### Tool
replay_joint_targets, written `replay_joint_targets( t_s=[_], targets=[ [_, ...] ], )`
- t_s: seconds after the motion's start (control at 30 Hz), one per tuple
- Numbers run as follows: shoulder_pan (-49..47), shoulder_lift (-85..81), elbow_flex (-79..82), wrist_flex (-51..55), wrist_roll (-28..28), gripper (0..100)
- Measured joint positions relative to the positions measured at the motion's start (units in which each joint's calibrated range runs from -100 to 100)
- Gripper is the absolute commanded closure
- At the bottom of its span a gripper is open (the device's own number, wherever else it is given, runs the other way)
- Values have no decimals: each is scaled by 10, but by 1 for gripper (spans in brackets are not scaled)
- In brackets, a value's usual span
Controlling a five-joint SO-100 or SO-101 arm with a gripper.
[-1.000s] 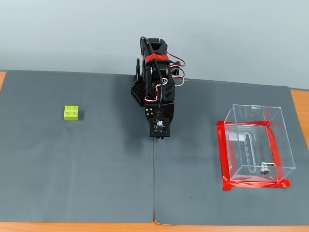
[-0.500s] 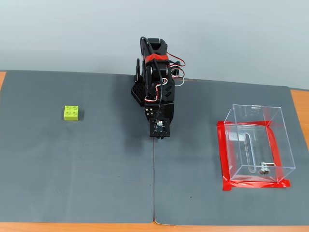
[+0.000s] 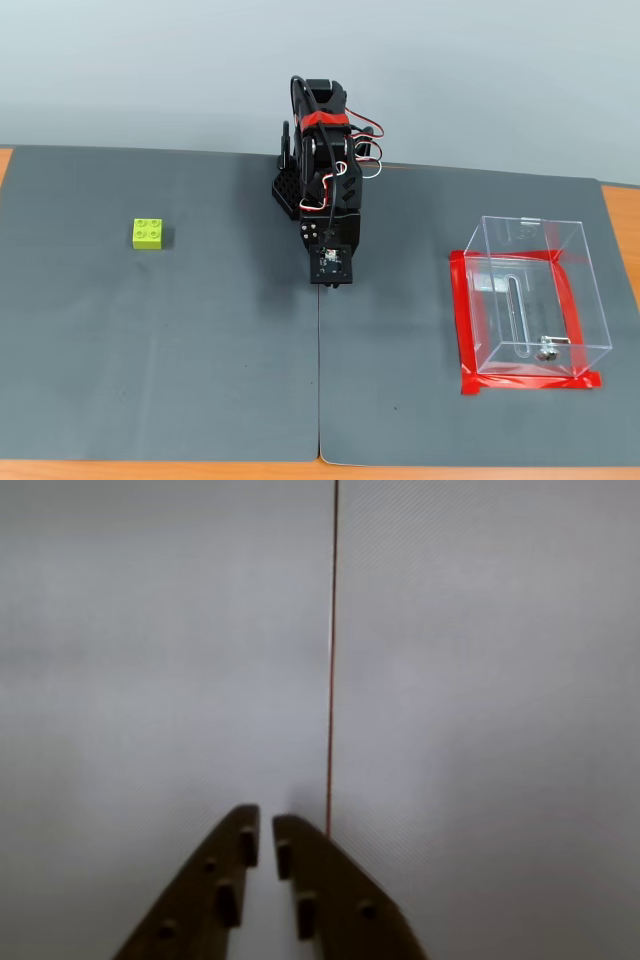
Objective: Pick the green lego block and place it into the transparent box
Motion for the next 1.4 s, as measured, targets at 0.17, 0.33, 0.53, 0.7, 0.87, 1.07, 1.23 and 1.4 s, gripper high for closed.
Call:
replay_joint_targets(
  t_s=[0.17,0.33,0.53,0.7,0.87,1.07,1.23,1.4],
  targets=[
    [-6,34,-14,0,0,98],
    [-9,127,-61,-28,-2,98],
    [10,282,-171,-100,-2,98],
    [63,401,-303,-84,-2,98],
    [160,466,-419,-59,-2,98],
    [314,484,-498,-55,-2,98],
    [439,486,-533,-55,-3,98],
    [531,486,-536,-55,-2,98]
  ],
)
